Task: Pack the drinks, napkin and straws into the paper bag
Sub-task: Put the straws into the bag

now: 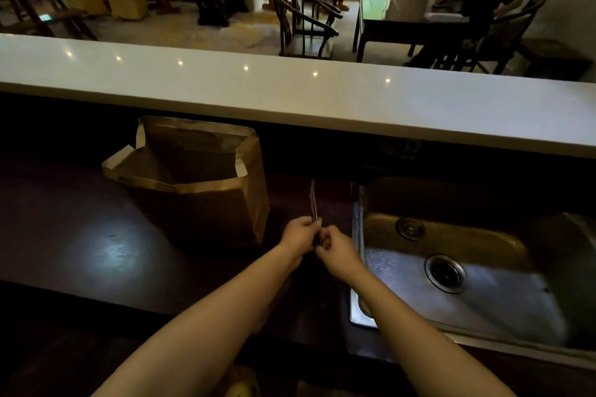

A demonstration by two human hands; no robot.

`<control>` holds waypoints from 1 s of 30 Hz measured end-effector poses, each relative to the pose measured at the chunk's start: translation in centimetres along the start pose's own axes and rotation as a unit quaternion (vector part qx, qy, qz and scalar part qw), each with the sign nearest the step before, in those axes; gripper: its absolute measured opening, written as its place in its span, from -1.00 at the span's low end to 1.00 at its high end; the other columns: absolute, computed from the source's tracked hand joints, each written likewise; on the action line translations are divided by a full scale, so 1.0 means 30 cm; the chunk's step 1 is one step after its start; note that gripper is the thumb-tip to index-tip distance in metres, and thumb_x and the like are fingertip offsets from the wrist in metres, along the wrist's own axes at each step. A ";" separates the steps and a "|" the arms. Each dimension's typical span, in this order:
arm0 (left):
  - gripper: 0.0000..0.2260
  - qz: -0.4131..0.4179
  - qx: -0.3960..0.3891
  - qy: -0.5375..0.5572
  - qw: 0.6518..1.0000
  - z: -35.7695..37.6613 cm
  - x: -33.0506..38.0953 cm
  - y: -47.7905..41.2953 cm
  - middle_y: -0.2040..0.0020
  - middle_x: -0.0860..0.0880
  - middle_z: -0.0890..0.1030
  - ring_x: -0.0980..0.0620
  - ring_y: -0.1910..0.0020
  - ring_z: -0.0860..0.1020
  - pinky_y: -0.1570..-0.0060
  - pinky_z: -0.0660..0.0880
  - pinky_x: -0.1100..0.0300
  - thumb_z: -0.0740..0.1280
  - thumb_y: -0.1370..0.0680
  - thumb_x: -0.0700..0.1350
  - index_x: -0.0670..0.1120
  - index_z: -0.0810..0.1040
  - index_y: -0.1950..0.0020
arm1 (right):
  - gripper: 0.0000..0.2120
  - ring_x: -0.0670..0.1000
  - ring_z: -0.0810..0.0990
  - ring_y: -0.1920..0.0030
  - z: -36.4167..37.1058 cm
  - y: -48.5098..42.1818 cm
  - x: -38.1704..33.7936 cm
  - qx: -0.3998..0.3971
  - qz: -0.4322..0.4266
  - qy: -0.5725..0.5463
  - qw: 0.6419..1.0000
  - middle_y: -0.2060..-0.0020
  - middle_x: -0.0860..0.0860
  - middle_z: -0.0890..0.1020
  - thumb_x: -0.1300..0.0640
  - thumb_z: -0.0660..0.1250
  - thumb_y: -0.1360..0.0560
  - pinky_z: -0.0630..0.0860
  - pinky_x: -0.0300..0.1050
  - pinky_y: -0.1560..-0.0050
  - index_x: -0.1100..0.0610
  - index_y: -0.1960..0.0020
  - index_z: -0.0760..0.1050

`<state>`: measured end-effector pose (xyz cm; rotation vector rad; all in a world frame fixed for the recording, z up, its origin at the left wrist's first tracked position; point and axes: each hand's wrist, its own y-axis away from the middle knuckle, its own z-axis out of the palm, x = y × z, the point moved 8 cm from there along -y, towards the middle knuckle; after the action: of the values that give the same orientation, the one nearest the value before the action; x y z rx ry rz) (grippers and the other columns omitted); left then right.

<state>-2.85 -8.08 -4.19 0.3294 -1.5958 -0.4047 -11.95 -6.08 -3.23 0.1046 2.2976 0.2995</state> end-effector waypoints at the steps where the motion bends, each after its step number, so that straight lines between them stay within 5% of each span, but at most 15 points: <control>1: -0.85 0.028 0.000 0.019 0.999 -0.003 0.053 0.004 0.26 -0.04 0.53 0.09 0.28 0.50 0.33 0.41 0.27 0.21 -0.58 -0.18 -0.11 0.55 0.09 | -0.86 0.02 0.47 0.18 -0.043 0.000 -0.042 0.016 -0.021 -0.003 1.000 0.30 -0.02 0.45 0.25 0.29 -0.47 0.25 -0.20 0.39 0.10 0.01 0.38; 4: -0.81 0.101 -0.002 0.086 0.991 -0.017 0.223 0.034 0.22 -0.05 0.57 0.04 0.21 0.55 0.24 0.48 0.24 0.20 -0.58 -0.22 -0.21 0.53 -0.12 | -0.80 -0.02 0.48 0.15 -0.179 -0.003 -0.162 0.036 -0.065 0.036 0.997 0.20 0.00 0.52 0.13 0.34 -0.48 0.31 -0.21 0.20 0.21 -0.05 0.49; 7: -0.86 0.172 -0.007 0.135 0.976 -0.065 0.401 0.094 0.21 -0.08 0.58 0.02 0.20 0.58 0.15 0.55 0.17 0.19 -0.58 -0.24 -0.13 0.54 0.01 | -0.81 0.04 0.57 0.13 -0.337 0.004 -0.302 0.070 -0.111 0.057 0.990 0.19 0.00 0.56 0.08 0.32 -0.49 0.40 -0.17 0.16 0.18 -0.02 0.53; 12: -0.83 0.254 -0.039 0.087 0.962 -0.142 0.600 0.220 0.10 -0.08 0.65 0.04 0.12 0.63 0.03 0.59 0.13 0.22 -0.57 -0.20 -0.13 0.55 -0.11 | -0.66 0.04 0.58 0.00 -0.534 0.033 -0.640 0.121 -0.206 -0.023 0.971 0.02 -0.02 0.53 0.02 0.24 -0.55 0.54 -0.09 0.01 0.10 -0.28 0.42; 15: -0.79 0.274 -0.054 0.061 0.958 -0.193 0.655 0.280 0.04 -0.08 0.66 0.03 0.07 0.65 0.08 0.59 0.24 0.23 -0.57 -0.18 -0.17 0.54 -0.17 | -0.74 0.00 0.56 0.06 -0.548 0.068 -0.842 0.136 -0.286 -0.008 0.948 0.05 -0.01 0.56 0.03 0.28 -0.53 0.51 -0.21 0.11 0.08 -0.18 0.51; 19: -0.79 0.300 -0.025 0.035 0.953 -0.356 0.717 0.325 0.01 -0.08 0.68 0.00 0.00 0.66 -0.09 0.56 0.08 0.26 -0.55 -0.18 -0.13 0.55 -0.17 | -0.87 0.01 0.62 0.09 -0.513 0.111 -1.015 0.129 -0.340 0.020 0.931 0.16 -0.02 0.61 0.13 0.32 -0.51 0.59 -0.03 -0.03 0.14 0.00 0.60; 30: -0.77 0.386 -0.036 -0.018 0.922 -0.707 0.931 0.402 -0.06 0.01 0.67 0.09 -0.09 0.62 -0.08 0.56 0.27 0.27 -0.53 -0.16 -0.04 0.55 -0.17 | -0.84 0.01 0.64 0.12 -0.461 0.215 -1.417 0.127 -0.444 0.072 0.884 0.19 -0.01 0.60 0.18 0.33 -0.51 0.60 -0.06 -0.04 0.20 -0.04 0.61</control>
<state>16.86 -11.03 27.08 -0.3723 -1.6041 0.1433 6.54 -9.57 37.81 -0.8472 2.2562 -0.4831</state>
